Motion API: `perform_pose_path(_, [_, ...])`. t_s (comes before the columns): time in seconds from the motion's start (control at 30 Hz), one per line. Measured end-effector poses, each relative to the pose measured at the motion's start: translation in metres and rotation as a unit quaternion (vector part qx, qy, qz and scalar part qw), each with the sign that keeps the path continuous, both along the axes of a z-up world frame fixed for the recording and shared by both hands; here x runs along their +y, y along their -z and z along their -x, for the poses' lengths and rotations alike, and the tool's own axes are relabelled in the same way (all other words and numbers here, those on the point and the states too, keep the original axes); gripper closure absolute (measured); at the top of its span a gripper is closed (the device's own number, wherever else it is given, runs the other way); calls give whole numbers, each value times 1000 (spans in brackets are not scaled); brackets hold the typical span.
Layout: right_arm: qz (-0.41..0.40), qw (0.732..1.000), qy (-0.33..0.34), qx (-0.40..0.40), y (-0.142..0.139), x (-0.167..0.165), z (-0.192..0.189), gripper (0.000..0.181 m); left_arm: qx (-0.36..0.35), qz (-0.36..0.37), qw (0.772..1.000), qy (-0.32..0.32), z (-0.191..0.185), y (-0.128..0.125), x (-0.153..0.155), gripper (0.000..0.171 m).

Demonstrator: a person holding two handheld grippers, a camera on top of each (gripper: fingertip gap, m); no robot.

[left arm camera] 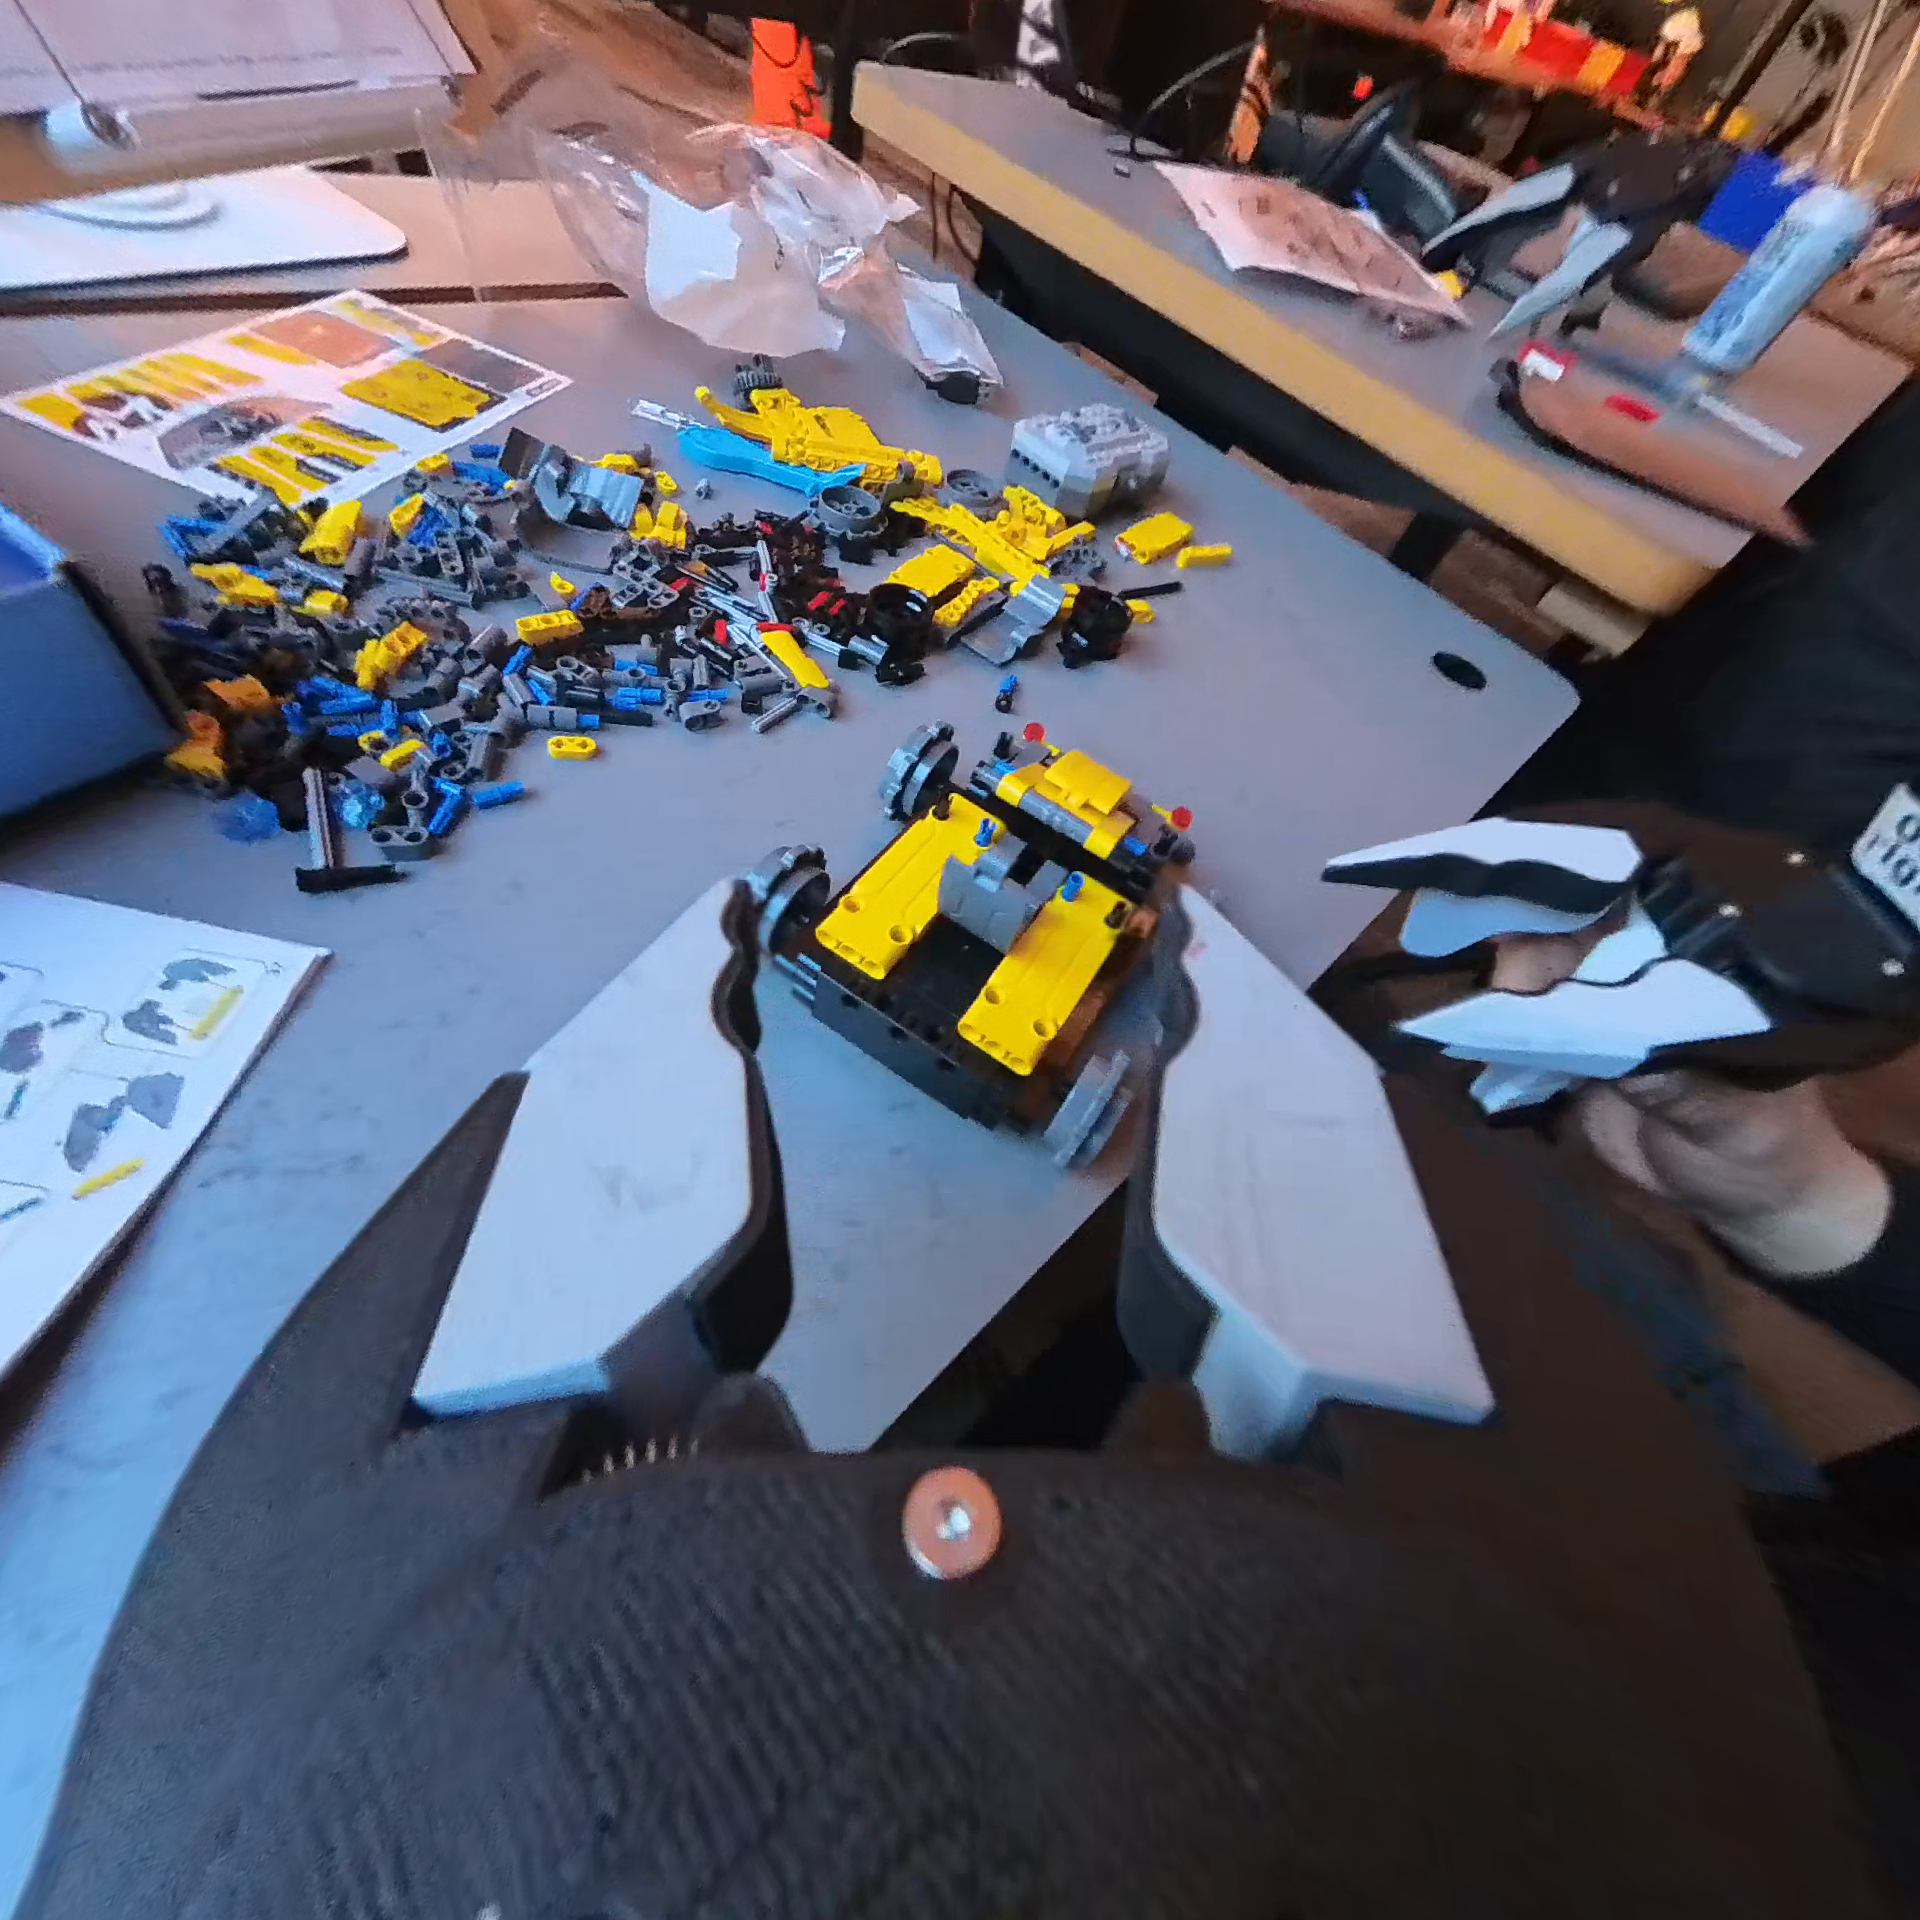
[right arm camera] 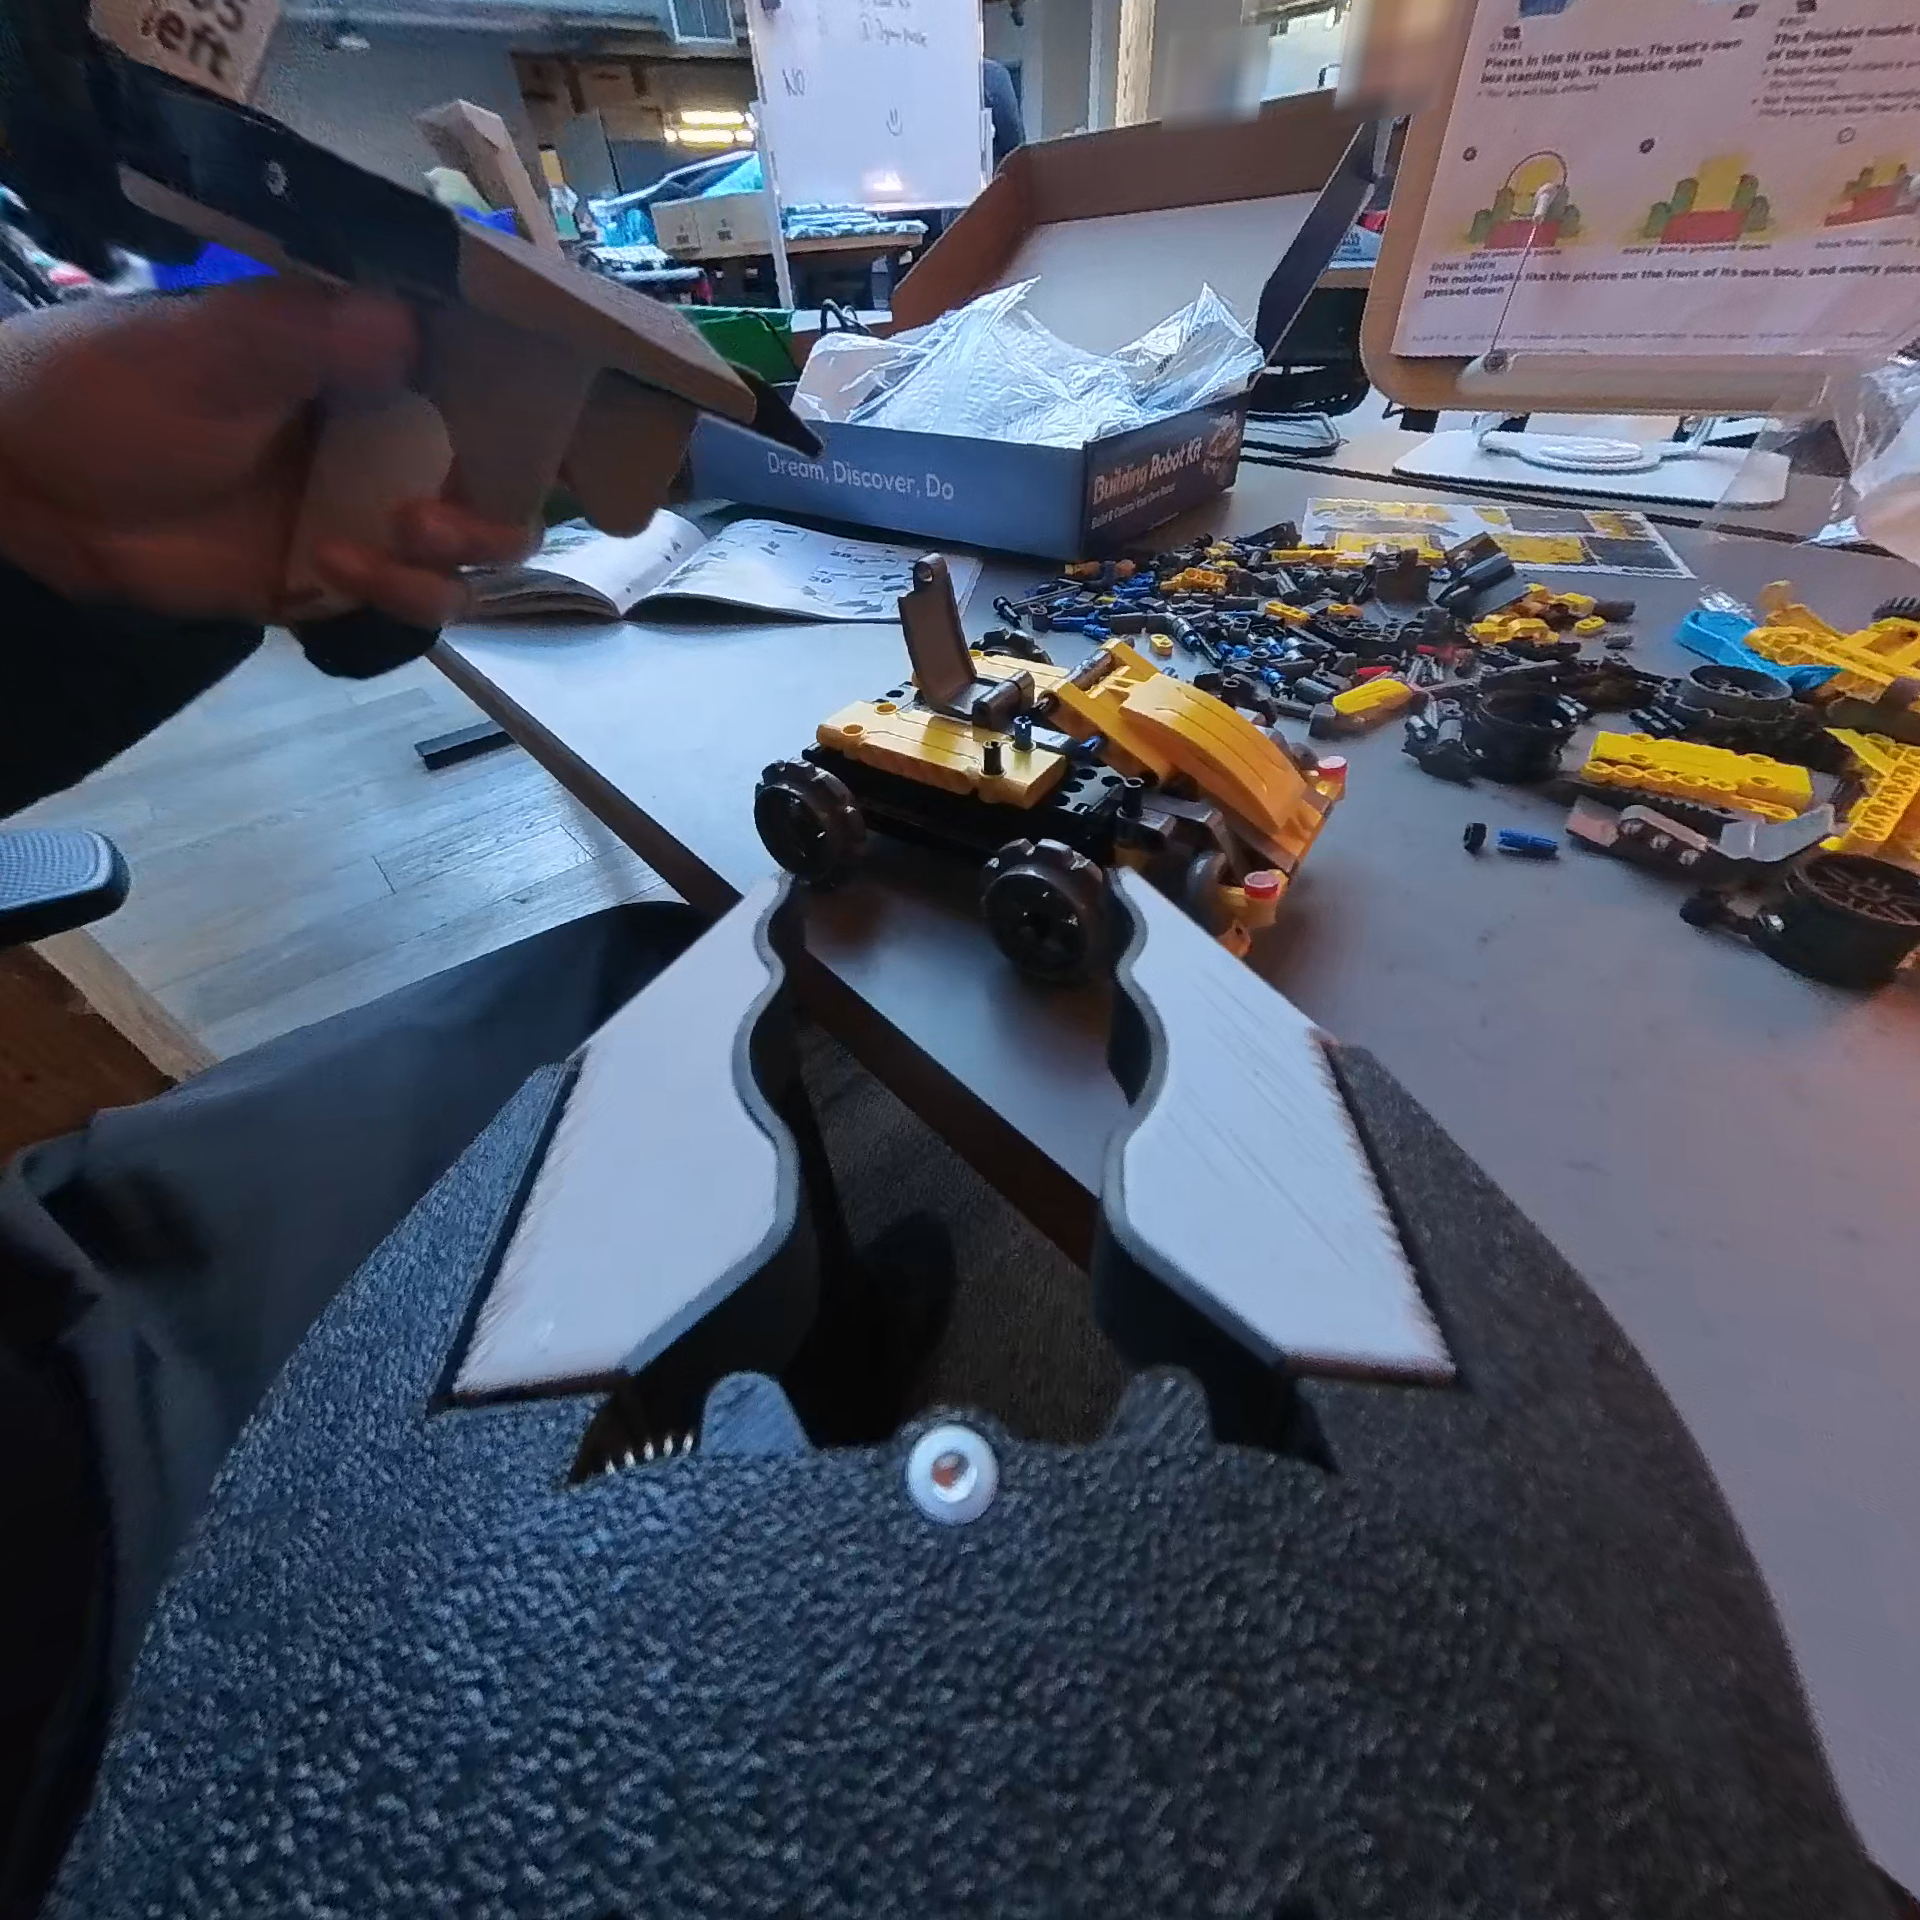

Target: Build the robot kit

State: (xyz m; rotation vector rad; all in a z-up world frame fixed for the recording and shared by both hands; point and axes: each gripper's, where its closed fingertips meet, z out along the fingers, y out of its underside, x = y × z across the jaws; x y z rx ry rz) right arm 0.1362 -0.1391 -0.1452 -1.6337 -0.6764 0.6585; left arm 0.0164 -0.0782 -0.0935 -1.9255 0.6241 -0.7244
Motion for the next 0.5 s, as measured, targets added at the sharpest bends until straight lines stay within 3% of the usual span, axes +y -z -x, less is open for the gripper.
perform_pose_path(0.23, [15, 1000, 3, -2, 5, 1, -2, 129, 50, -6, 995, 91, -26, 15, -19, 83])
perform_pose_path(0.5, [22, 1000, -10, 4, 6, -2, 1, 128, 6, -24, 998, 60, -26, 3, -8, 89])
